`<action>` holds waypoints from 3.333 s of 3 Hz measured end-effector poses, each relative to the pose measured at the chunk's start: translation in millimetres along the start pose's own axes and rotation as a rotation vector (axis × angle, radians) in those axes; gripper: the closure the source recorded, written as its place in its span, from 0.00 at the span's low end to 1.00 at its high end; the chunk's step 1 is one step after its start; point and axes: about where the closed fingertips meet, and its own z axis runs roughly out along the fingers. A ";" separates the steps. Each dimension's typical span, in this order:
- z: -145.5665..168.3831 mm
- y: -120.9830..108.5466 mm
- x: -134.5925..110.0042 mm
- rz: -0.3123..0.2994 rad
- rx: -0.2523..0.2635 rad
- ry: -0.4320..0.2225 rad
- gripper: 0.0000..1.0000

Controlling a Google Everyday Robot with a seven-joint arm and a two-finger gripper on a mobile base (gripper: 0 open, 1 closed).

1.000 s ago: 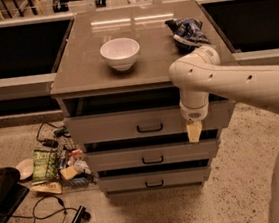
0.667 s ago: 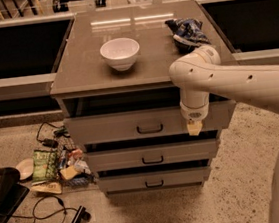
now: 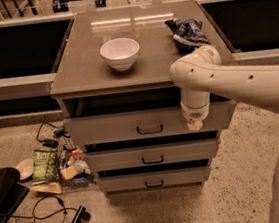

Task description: Open top drawer

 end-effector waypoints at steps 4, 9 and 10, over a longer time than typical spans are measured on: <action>-12.6 7.2 -0.1 0.000 0.025 -0.006 1.00; -9.5 9.1 1.7 0.001 0.019 -0.003 0.00; -1.0 23.6 10.6 0.013 -0.020 -0.014 0.00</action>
Offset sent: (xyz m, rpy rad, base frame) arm -0.0579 0.0253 0.0907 -0.0071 -0.1857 0.0123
